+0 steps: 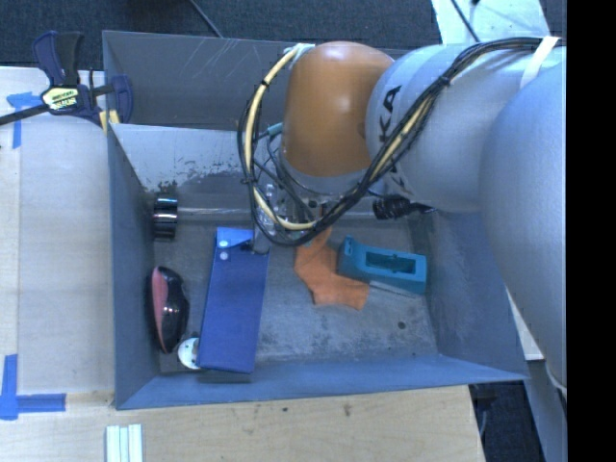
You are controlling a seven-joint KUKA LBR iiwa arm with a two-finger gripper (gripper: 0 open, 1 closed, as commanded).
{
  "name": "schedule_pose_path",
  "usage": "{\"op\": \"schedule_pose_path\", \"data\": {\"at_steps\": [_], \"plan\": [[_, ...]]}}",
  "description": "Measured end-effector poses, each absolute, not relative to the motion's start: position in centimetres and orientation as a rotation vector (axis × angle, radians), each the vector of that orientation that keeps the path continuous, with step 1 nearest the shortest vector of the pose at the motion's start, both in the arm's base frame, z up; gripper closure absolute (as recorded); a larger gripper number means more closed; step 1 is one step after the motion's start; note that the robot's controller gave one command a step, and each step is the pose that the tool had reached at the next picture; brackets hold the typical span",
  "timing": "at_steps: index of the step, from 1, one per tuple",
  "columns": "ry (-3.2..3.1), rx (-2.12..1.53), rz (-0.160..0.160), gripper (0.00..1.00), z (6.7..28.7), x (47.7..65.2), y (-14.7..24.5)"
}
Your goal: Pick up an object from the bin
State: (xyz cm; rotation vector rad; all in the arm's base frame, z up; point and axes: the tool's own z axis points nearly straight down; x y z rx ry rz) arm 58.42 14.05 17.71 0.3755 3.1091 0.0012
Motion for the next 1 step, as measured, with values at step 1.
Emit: {"op": "schedule_pose_path", "data": {"at_steps": [1], "plan": [[3.096,0.463,0.006,1.0,11.74,56.27,14.71]]}}
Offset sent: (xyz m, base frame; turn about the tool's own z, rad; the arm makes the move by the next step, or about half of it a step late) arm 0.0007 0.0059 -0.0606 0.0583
